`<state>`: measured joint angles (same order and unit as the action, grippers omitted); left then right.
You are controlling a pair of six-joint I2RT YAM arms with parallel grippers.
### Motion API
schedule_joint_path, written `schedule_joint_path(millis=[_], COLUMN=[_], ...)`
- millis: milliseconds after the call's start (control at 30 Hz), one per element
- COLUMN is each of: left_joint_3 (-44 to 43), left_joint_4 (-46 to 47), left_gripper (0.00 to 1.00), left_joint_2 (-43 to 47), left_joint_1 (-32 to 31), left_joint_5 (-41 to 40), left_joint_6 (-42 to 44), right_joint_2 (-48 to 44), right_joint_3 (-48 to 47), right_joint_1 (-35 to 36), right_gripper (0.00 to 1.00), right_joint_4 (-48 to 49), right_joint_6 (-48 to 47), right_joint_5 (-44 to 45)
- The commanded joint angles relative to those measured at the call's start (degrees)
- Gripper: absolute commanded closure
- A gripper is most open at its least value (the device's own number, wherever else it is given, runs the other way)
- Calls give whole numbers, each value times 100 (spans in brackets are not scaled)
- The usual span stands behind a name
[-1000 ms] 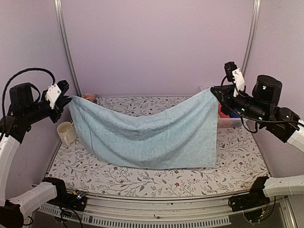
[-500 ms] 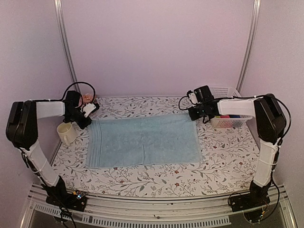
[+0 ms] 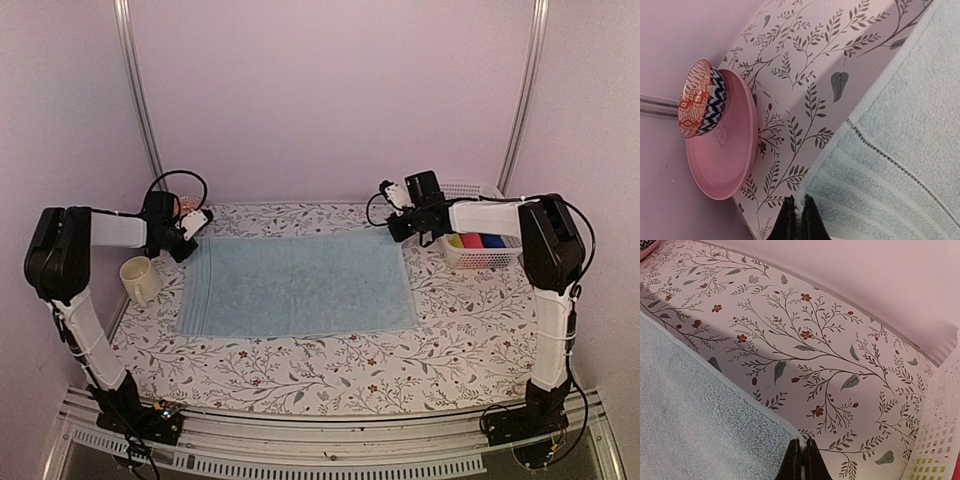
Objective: Roll the towels
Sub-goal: Flatten out the towel at the center of the board, then fold the towel at the center of the board.
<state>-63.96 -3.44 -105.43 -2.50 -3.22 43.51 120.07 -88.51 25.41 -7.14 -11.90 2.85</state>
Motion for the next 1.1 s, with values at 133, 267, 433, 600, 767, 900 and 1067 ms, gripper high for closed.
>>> schedule_joint_path(millis=[133, 267, 433, 600, 767, 900, 1067], left_joint_3=[1090, 1531, 2064, 2666, 2906, 3178, 3531], left_joint_4=[508, 378, -39, -520, -1218, -1426, -1585], left_gripper=[100, 100, 100, 100, 100, 100, 100], left_joint_2=[1265, 1764, 2516, 3238, 3637, 3942, 4250], left_joint_1=[-2, 210, 513, 564, 583, 632, 720], left_joint_5=[626, 949, 1734, 2127, 2271, 2108, 2089], left_joint_6=[864, 1012, 1374, 2078, 2488, 2719, 2975], right_joint_2=[-800, -1248, -1855, -2409, -2616, -2547, -2451], right_joint_3=[860, 1415, 2008, 2597, 2959, 3033, 3114], right_joint_1=[-60, -62, -60, -62, -46, -4, 79], right_gripper=[98, 98, 98, 98, 98, 98, 98], right_joint_4=[223, 276, 191, -100, -368, -544, -588], right_joint_6=[-497, -476, -449, -493, -519, -396, -375], right_joint_5=[-981, -1262, -1495, -1829, -2075, -2109, -1995])
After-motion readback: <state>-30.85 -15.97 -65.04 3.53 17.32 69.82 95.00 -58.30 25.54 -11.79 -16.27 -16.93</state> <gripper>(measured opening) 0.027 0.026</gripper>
